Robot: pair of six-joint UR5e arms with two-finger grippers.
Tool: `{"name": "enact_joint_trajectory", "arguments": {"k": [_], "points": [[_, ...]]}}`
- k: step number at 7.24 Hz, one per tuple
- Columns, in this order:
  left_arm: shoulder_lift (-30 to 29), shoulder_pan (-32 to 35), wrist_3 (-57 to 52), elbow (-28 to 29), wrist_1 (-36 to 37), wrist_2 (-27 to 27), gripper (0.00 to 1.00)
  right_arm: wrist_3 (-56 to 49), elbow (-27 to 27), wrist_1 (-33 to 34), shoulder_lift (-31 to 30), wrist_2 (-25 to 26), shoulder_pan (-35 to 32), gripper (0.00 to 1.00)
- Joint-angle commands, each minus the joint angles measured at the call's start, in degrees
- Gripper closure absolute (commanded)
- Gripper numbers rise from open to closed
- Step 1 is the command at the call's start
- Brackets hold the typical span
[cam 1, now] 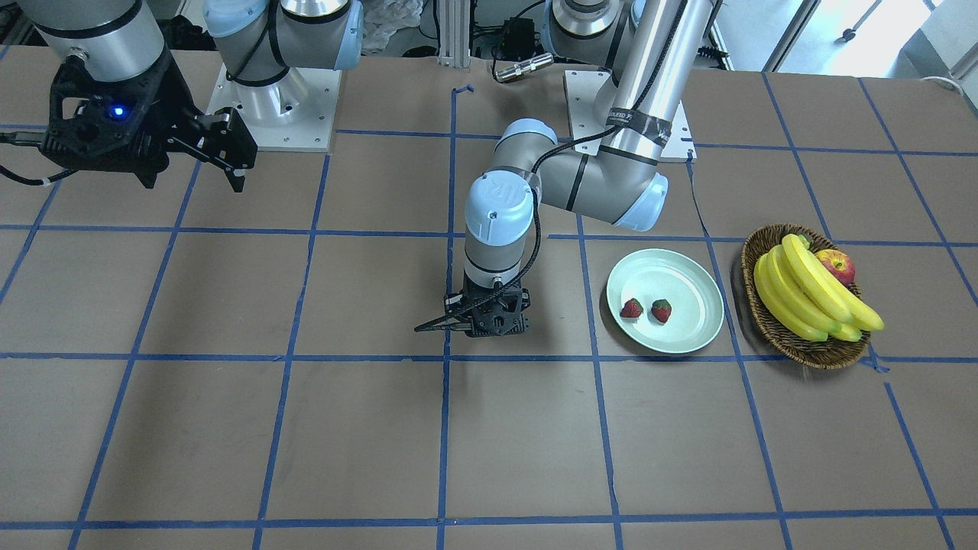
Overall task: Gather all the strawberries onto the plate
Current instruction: 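Reach the left gripper to the last strawberry and grasp it, then place the last strawberry on the plate and release it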
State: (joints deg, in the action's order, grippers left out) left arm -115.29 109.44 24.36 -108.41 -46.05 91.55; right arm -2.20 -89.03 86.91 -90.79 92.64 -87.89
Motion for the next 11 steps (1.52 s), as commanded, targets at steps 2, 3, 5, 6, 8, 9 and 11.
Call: {"name": "enact_joint_trajectory", "arguments": {"k": [2, 3, 5, 6, 8, 9, 11], "points": [[2.1, -2.6, -4.2, 0.9, -6.1, 0.8, 0.93, 0.0, 0.0, 0.0, 0.0, 0.0, 0.0, 0.00], [3.5, -5.7, -9.5, 0.9, -10.2, 4.1, 0.93, 0.0, 0.0, 0.0, 0.0, 0.0, 0.0, 0.00], [6.6, -17.7, -23.3, 0.3, -13.4, 5.2, 0.93, 0.0, 0.0, 0.0, 0.0, 0.0, 0.0, 0.00], [7.9, -23.4, -31.3, 0.1, -14.4, 5.5, 0.92, 0.0, 0.0, 0.0, 0.0, -0.1, 0.0, 0.00], [8.8, -30.8, -42.2, -1.4, -14.3, 6.3, 0.91, 0.1, 0.0, 0.0, 0.0, -0.1, 0.0, 0.00], [8.8, -31.2, -42.6, -2.0, -14.2, 7.2, 0.63, 0.1, 0.0, 0.0, 0.0, -0.1, 0.0, 0.00], [9.6, -30.6, -43.2, -2.1, -14.4, 7.1, 0.00, 0.1, 0.0, 0.0, 0.0, -0.1, 0.0, 0.00]]}}
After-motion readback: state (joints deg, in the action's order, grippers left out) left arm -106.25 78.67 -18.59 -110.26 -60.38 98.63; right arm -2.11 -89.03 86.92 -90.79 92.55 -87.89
